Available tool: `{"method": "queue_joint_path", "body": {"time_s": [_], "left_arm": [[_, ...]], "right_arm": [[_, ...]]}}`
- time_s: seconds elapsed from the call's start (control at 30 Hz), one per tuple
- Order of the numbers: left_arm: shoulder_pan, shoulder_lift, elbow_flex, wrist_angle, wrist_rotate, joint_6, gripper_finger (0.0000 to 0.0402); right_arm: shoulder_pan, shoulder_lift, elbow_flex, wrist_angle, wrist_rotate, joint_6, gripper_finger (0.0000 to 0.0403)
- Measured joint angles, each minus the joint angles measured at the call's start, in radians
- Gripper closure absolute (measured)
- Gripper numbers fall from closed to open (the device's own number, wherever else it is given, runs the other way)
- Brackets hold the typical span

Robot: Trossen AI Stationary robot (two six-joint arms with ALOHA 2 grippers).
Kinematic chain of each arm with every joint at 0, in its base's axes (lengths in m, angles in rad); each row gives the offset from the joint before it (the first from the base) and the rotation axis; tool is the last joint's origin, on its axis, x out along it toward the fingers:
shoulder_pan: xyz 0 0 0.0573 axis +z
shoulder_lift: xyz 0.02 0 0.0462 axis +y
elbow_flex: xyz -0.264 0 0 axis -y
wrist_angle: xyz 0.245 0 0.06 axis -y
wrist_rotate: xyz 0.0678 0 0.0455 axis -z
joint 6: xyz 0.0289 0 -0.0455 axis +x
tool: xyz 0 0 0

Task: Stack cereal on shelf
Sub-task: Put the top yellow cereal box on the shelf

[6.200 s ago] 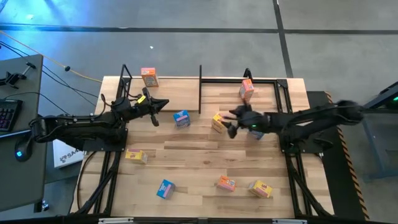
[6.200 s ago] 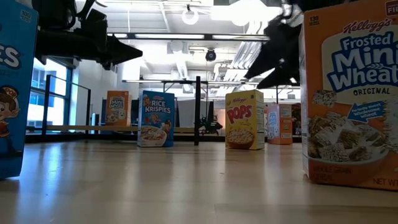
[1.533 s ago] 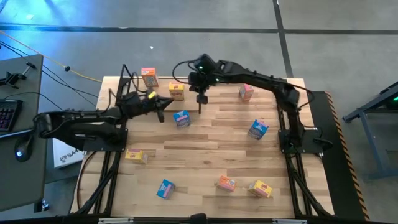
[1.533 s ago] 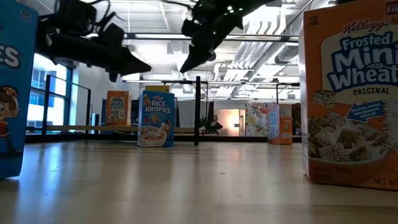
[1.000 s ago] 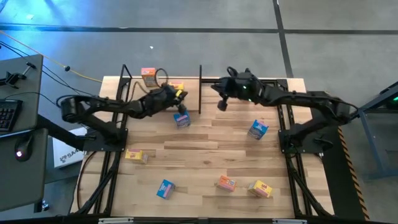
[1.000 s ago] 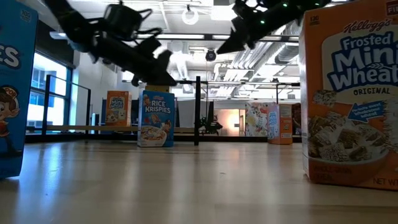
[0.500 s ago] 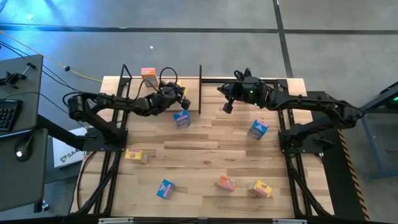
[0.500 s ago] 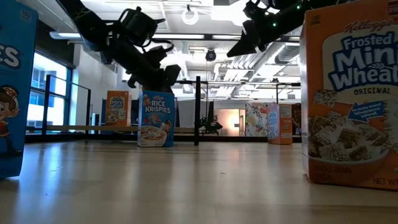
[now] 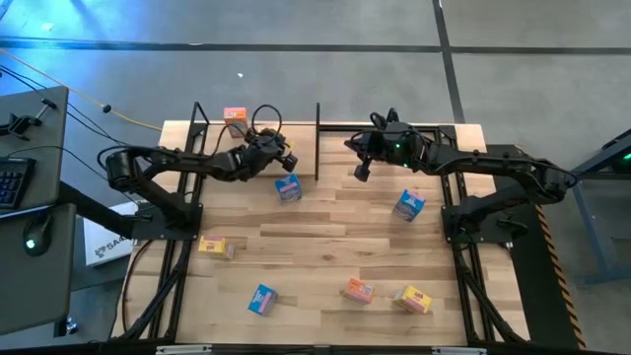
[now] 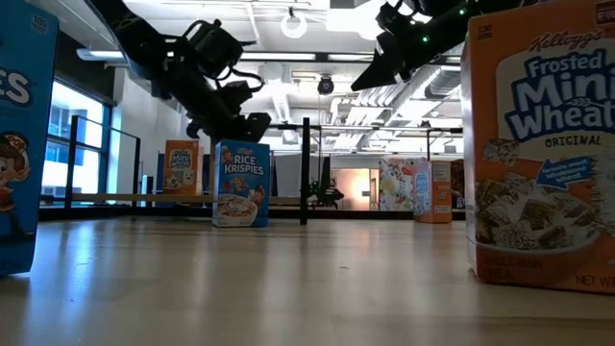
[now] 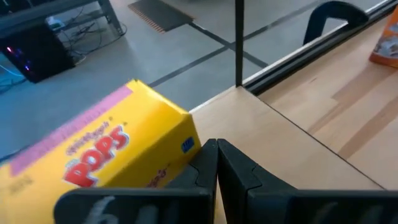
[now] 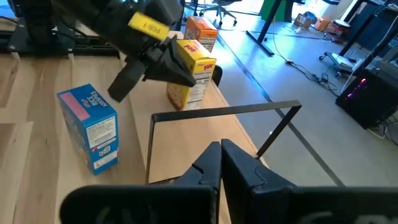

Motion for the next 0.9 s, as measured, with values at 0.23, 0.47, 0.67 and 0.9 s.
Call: {"method": "queue_joint_path", "body": {"time_s": [0.23,0.47,0.67,0.9], "left_arm": [[-0.006,-0.14,0.0,-0.156,0.115,0.087,0.0401],[0.018,-0.192,-0.074,-0.236,0.224,0.124,0.0401],[0.053,-0.186,-0.155,-0.058,0.275,0.124,0.0401],[0.098,-0.18,-0.165,-0.02,0.276,0.148,0.0401]], "right_arm": [[0.0,0.0,0.0,0.0,-0.004,-0.007,0.0403],[0.0,0.0,0.0,0.0,-0.008,-0.023,0.0403],[0.0,0.0,0.0,0.0,-0.008,-0.03,0.0403],[0.0,0.0,0.0,0.0,-0.008,-0.03,0.0403]]}}
